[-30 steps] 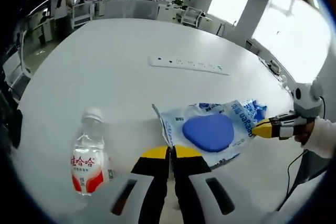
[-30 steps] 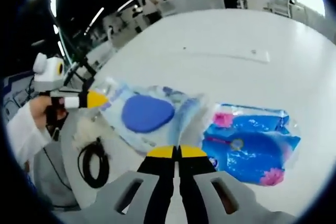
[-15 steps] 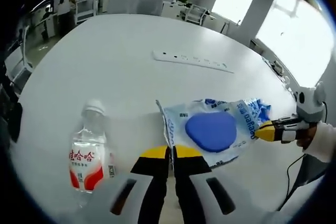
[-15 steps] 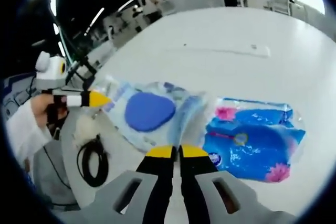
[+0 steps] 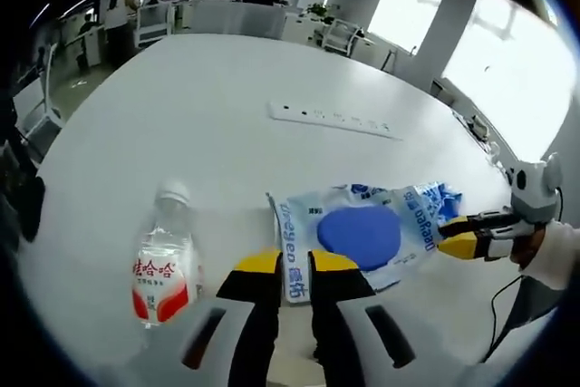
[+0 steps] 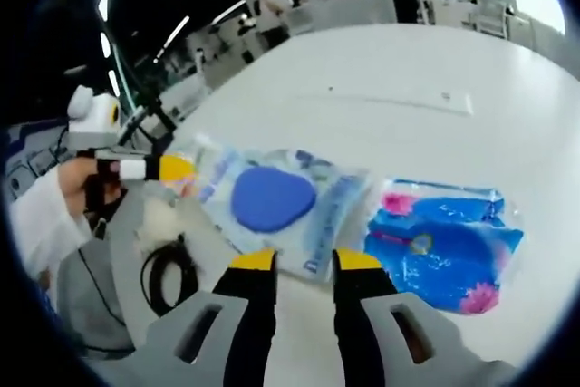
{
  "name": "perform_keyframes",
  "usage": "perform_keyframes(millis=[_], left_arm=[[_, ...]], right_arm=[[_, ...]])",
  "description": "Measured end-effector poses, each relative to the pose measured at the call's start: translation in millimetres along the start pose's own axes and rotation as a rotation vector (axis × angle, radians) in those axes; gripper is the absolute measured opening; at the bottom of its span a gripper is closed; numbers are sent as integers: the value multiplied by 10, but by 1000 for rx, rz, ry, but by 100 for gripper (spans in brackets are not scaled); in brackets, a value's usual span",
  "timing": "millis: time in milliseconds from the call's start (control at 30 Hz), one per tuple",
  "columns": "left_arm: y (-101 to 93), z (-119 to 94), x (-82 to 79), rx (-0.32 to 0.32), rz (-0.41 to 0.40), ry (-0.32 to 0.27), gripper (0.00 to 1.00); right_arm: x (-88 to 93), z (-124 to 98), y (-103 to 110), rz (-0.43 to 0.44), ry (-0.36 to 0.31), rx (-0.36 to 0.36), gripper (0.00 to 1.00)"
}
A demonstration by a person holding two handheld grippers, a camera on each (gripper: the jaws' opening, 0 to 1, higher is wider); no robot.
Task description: Arrange the tabletop items into an orderly group along one side of the table until the central work area is clear of visible clutter.
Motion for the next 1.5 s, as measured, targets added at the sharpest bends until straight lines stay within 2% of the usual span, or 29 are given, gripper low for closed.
perform_keyframes(millis=[100, 367, 500, 733, 833, 933, 1100, 1267, 1367, 1500], left_arm=[[-54, -75, -20, -5, -3, -25, 18], [-183, -313, 40, -21, 8, -46, 31], [-264, -520, 119, -39, 18, -68, 36], [-351, -784, 338, -48, 31, -54, 46], [-397, -861, 449, -53, 36, -38, 51], [-435, -929, 550, -63, 36, -22, 52], [-511, -1038, 689, -82, -7, -52, 53], [-556, -1083, 845, -88, -37, -53, 52], [-555, -1111, 886, -95, -46, -49, 52], [-553, -1145, 903, -111, -65, -72, 51]], right_arm=[[19, -65, 18, 47, -3, -20, 33], [59, -365, 54, 65, -50, -81, 47], [134, -521, 12, 79, -67, -99, 49], [333, -806, -68, 123, -80, -109, 51], [401, -905, -105, 174, -92, -118, 52], [477, -1000, -154, 285, -108, -137, 53], [636, -1147, -239, 234, -104, -105, 54], [770, -1285, -356, 288, -104, -94, 53], [824, -1337, -410, 304, -110, -81, 53], [911, -1386, -465, 375, -122, -74, 52]])
Point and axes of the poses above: the point that each gripper's makers call its tool centre point, and the gripper's own axes: z roughly forward along the fingers, y roughly to its left, x roughly out of its underside, the point moved 8 cm from there along -z, roughly backward along the fingers, and after that the axes turned 12 degrees about x, right-handed, at the moved point
